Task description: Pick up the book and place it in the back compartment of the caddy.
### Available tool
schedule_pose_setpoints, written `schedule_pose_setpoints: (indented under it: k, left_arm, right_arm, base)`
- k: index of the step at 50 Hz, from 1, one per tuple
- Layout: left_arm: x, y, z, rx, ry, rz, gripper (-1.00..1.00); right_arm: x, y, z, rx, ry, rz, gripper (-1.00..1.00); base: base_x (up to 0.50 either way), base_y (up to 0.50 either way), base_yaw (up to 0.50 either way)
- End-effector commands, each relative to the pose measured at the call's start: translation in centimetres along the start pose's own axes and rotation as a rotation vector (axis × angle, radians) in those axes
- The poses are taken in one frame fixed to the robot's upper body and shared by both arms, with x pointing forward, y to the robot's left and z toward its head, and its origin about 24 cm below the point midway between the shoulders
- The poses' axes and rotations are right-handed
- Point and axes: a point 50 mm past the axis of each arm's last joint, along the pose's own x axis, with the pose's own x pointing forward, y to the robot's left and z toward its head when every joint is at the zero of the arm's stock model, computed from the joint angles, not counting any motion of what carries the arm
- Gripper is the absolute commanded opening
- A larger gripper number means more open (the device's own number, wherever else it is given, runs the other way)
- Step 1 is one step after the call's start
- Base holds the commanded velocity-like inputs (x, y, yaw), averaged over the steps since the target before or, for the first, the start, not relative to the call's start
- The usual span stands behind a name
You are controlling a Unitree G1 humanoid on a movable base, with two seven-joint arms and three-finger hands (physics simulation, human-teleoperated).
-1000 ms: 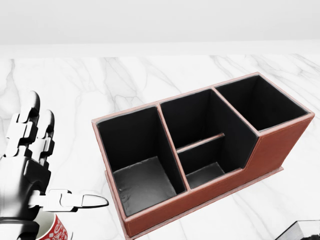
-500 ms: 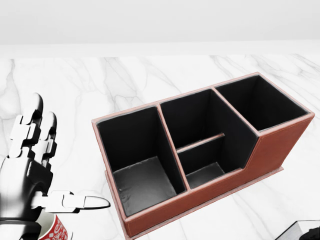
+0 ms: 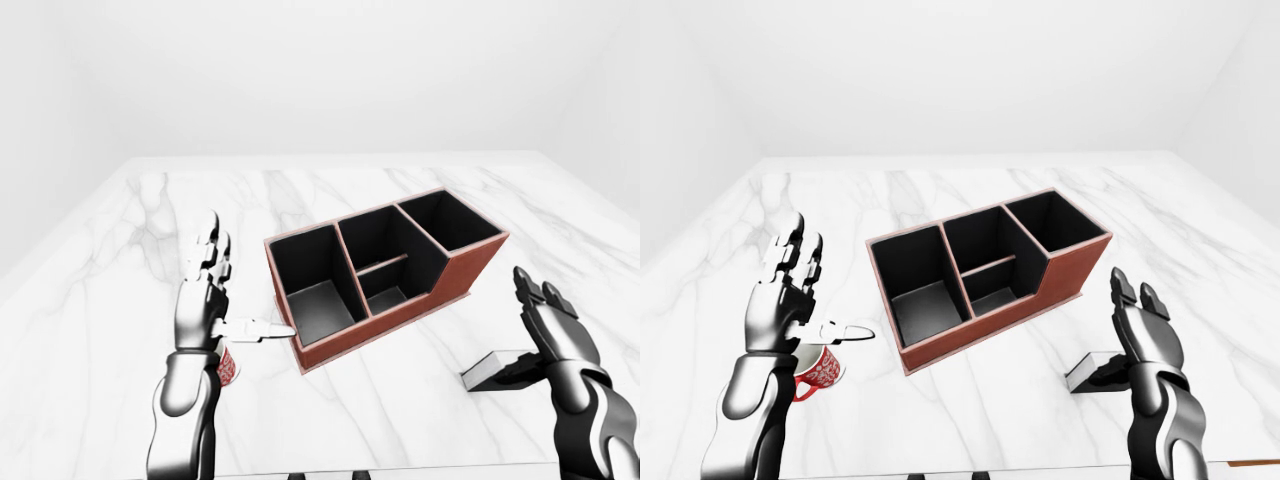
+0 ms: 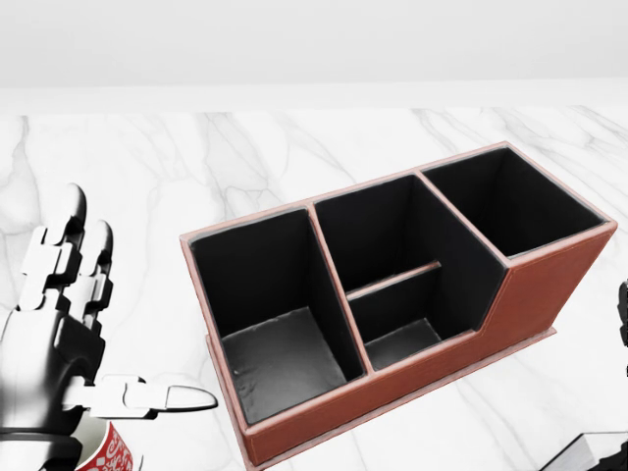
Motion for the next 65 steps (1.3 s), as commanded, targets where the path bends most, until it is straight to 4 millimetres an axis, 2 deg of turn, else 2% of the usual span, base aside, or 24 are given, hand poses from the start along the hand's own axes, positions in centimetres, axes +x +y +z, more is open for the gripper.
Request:
schedule_pose_setpoints:
  k: [1,23,27,28,32,55,65]
  left_arm:
    - [0.0,-0.1,-0.1,0.000,0.006,-0.002,1.00]
    - [0.0,-0.1,-0.1,0.000,0.005,-0.001,1.00]
    - [0.0,-0.1,-0.1,0.000,0.005,0.000,1.00]
    - [0.0,-0.1,-0.1,0.000,0.006,-0.001,1.00]
    - [0.0,-0.1,-0.1,0.000,0.004,-0.001,1.00]
    - [0.0,0.0,0.0,-0.001,-0.001,-0.001,1.00]
    - [0.1,0.1,0.1,0.000,-0.006,0.005,1.00]
  right_arm:
    - [-0.2,0.5,0.0,-0.016,-0.015,0.018,1.00]
    - [-0.7,2.5,-1.2,-0.080,-0.006,0.115,1.00]
    - [-1.0,2.4,-1.2,-0.088,-0.006,0.129,1.00]
    - [-1.0,2.5,-1.2,-0.079,-0.001,0.136,-1.00]
    - [-1.5,2.8,-1.4,-0.096,-0.005,0.160,-1.00]
    - [-1.3,1.8,-0.9,-0.068,-0.012,0.114,-1.00]
    - [-1.3,0.3,0.1,-0.051,-0.018,0.067,-1.00]
  base:
    - [0.00,0.00,0.00]
    - [0.00,0.00,0.00]
    - [0.00,0.00,0.00]
    - [0.00,0.00,0.00]
    - [0.00,0.00,0.00]
    - [0.00,0.00,0.00]
    - [0.00,0.00,0.00]
